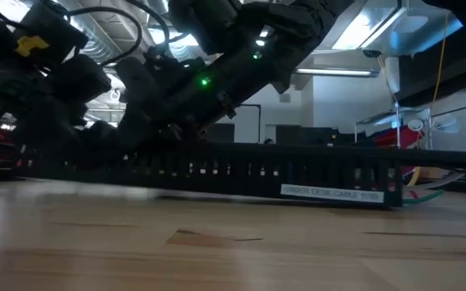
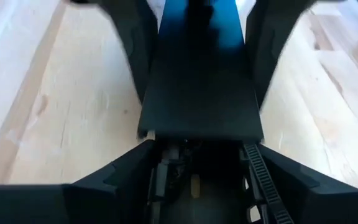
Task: Ziptie cables
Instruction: Close the black cable duct with the cable duct cover
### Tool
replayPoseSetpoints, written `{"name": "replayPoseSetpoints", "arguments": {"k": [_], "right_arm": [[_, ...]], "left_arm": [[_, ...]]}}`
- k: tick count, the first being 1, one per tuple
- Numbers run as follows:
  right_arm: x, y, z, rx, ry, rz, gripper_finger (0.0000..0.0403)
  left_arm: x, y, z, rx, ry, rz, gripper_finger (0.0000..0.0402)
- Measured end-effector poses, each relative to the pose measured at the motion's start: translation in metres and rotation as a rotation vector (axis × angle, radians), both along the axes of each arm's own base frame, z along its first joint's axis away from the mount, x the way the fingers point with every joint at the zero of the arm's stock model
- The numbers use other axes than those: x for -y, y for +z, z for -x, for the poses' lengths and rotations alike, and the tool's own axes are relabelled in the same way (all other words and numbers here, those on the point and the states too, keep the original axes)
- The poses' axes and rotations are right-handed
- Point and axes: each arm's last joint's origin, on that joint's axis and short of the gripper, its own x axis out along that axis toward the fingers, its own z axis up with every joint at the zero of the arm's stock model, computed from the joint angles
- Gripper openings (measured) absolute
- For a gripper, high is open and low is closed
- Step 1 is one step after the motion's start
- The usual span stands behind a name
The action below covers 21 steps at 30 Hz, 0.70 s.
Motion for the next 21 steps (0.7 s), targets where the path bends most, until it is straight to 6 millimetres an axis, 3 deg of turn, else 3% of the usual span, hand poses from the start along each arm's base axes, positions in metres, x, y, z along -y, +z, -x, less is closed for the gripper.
{"name": "replayPoseSetpoints", "arguments": {"k": [12, 21], "right_arm": [[0.003, -0.005, 0.003, -0.07, 0.045, 0.019, 0.0237], [-0.002, -0.006, 0.005, -0.114, 0.061, 0.006, 0.0237]], "left_arm": [[0.01, -0.011, -0.033, -0.054, -0.044, -0.016, 0.023], [0.012, -0.002, -0.039, -0.162, -0.077, -0.003, 0.0266]]}}
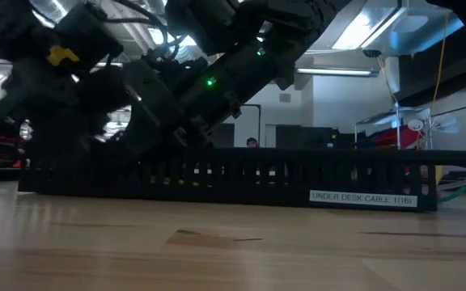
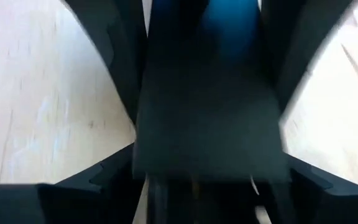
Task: Ziptie cables
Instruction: Close the black cable duct with the cable duct cover
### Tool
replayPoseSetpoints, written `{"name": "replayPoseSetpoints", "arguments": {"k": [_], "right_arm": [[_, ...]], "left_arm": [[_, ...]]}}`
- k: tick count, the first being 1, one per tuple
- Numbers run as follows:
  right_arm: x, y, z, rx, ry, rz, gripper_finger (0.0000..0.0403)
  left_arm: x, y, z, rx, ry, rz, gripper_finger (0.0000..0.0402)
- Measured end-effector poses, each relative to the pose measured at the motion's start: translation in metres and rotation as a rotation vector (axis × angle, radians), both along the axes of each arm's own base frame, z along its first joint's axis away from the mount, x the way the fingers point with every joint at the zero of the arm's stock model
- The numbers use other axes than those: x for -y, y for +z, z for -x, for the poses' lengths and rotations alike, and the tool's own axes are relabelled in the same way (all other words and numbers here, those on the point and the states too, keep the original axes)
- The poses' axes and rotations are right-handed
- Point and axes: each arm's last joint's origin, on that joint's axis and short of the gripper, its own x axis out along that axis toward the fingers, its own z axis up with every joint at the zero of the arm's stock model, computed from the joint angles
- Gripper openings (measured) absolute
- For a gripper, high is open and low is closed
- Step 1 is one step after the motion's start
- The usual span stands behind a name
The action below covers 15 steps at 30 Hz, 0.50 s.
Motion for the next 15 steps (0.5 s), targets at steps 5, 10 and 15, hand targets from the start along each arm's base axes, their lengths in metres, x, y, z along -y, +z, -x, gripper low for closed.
{"name": "replayPoseSetpoints", "arguments": {"k": [5, 10, 15], "right_arm": [[-0.001, -0.001, 0.001, -0.015, 0.003, -0.005, 0.0237], [-0.001, -0.002, 0.002, -0.021, 0.001, -0.009, 0.0237], [-0.001, -0.003, 0.002, -0.018, -0.007, -0.005, 0.0237]], "left_arm": [[-0.001, 0.024, 0.006, -0.09, -0.009, -0.03, 0.0267], [-0.004, 0.046, 0.019, -0.121, 0.002, -0.063, 0.0254], [-0.006, 0.041, 0.034, -0.113, 0.041, -0.037, 0.0246]]}}
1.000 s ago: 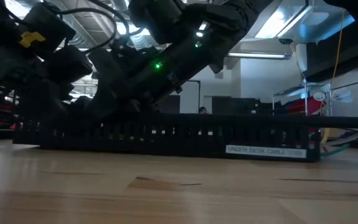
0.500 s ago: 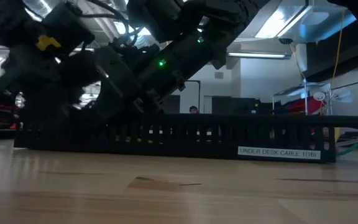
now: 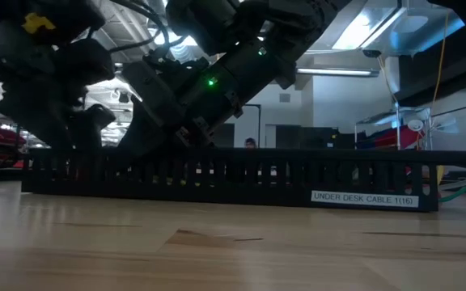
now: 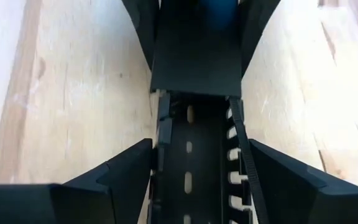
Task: Ziptie cables
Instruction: Close the black cable duct with the cable duct cover
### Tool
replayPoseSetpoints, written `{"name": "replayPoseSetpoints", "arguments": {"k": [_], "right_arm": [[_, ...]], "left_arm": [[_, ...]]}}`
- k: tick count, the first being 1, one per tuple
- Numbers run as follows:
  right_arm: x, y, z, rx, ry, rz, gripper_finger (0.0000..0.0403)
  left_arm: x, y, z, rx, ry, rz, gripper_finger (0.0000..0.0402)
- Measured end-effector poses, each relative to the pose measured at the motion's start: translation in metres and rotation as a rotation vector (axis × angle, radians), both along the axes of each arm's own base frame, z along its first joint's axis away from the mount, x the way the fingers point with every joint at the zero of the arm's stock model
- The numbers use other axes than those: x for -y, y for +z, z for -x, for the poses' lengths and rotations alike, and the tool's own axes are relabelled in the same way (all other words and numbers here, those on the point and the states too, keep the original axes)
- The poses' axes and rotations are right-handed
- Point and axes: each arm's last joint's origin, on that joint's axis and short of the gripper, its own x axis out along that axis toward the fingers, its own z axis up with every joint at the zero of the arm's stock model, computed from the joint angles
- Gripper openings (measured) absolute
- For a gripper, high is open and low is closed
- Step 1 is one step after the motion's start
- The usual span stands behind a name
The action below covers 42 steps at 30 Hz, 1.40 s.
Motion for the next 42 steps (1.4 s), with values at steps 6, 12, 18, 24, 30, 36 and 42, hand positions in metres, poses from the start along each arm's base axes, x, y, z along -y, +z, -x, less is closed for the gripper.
{"name": "replayPoseSetpoints", "arguments": {"k": [6, 12, 18, 24, 30, 36, 42], "right_arm": [[0.0, -0.001, 0.001, -0.003, -0.004, 0.004, 0.0237], [0.0, -0.001, 0.0, 0.0, -0.005, 0.003, 0.0237], [0.0, -0.001, -0.001, 0.024, 0.001, 0.009, 0.0237], [0.0, -0.001, -0.001, 0.026, 0.002, 0.01, 0.0237], [0.0, -0.001, -0.001, 0.028, 0.002, 0.01, 0.0237], [-0.001, -0.001, -0.002, 0.035, 0.004, 0.005, 0.0237], [-0.001, 0.001, -0.003, 0.047, -0.001, 0.0, 0.0237]], "left_arm": [[-0.001, -0.021, 0.005, 0.118, 0.018, 0.038, 0.0243], [-0.001, -0.032, 0.005, 0.166, 0.002, 0.032, 0.0244], [-0.001, -0.042, 0.006, 0.18, 0.022, 0.054, 0.0239], [-0.001, -0.047, 0.005, 0.156, 0.021, 0.047, 0.0238], [-0.001, -0.047, 0.004, 0.17, 0.029, 0.061, 0.0237], [0.0, -0.035, 0.003, 0.17, 0.056, 0.121, 0.0237], [0.0, -0.021, 0.004, 0.133, 0.046, 0.094, 0.0237]]}}
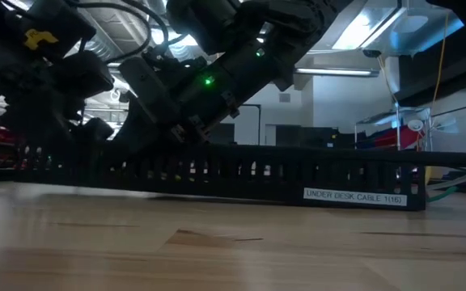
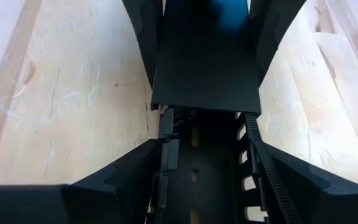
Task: Ziptie cables
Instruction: Close the black cable duct with the cable duct cover
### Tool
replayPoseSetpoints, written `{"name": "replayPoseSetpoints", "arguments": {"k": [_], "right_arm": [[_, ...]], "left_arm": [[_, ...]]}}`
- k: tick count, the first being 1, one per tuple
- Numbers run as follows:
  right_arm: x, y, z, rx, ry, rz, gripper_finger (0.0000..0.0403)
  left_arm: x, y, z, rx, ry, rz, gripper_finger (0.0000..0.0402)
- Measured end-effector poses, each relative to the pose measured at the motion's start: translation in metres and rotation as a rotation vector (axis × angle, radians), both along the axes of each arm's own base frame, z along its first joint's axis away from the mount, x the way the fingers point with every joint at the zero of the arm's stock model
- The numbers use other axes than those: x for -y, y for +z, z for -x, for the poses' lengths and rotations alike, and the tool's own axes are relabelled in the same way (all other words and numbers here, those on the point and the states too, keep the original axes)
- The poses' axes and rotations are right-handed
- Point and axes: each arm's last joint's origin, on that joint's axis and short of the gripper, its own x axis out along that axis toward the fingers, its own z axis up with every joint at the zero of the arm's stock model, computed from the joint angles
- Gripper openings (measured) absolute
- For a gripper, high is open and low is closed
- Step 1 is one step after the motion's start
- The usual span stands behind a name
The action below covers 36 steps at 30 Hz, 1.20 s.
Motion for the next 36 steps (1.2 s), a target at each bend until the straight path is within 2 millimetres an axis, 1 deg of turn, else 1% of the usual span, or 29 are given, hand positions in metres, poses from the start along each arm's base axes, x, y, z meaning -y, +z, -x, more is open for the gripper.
{"name": "replayPoseSetpoints", "arguments": {"k": [5, 10, 17, 20, 23, 27, 30, 34, 36], "right_arm": [[0.0, 0.0, 0.0, 0.002, 0.0, 0.0, 0.0237], [0.0, -0.002, 0.001, -0.015, 0.0, 0.013, 0.0237], [0.0, -0.002, 0.001, -0.014, 0.0, 0.011, 0.0237], [0.0, -0.002, 0.001, -0.014, 0.002, 0.009, 0.0237], [0.0, -0.002, 0.001, -0.014, 0.002, 0.008, 0.0237], [0.0, -0.001, 0.001, -0.012, 0.002, 0.007, 0.0237], [0.0, -0.001, 0.001, -0.012, 0.001, 0.006, 0.0237], [0.0, -0.001, 0.001, -0.011, 0.001, 0.006, 0.0237], [0.0, -0.001, 0.001, -0.011, 0.002, 0.005, 0.0237]], "left_arm": [[-0.001, 0.007, 0.001, -0.028, -0.004, -0.023, 0.0237], [0.0, 0.015, -0.003, 0.041, -0.011, -0.026, 0.0237], [-0.001, 0.013, 0.0, 0.005, 0.006, -0.013, 0.0237], [-0.001, 0.019, 0.002, 0.033, 0.018, 0.003, 0.0237], [-0.001, 0.033, 0.002, 0.057, 0.028, 0.007, 0.0237], [-0.004, 0.047, 0.009, -0.027, 0.05, -0.064, 0.0237], [-0.006, 0.063, 0.013, -0.035, 0.082, -0.083, 0.0237], [-0.006, 0.089, 0.013, -0.032, 0.128, -0.059, 0.0237], [-0.007, 0.099, 0.015, -0.062, 0.14, -0.052, 0.0237]]}}
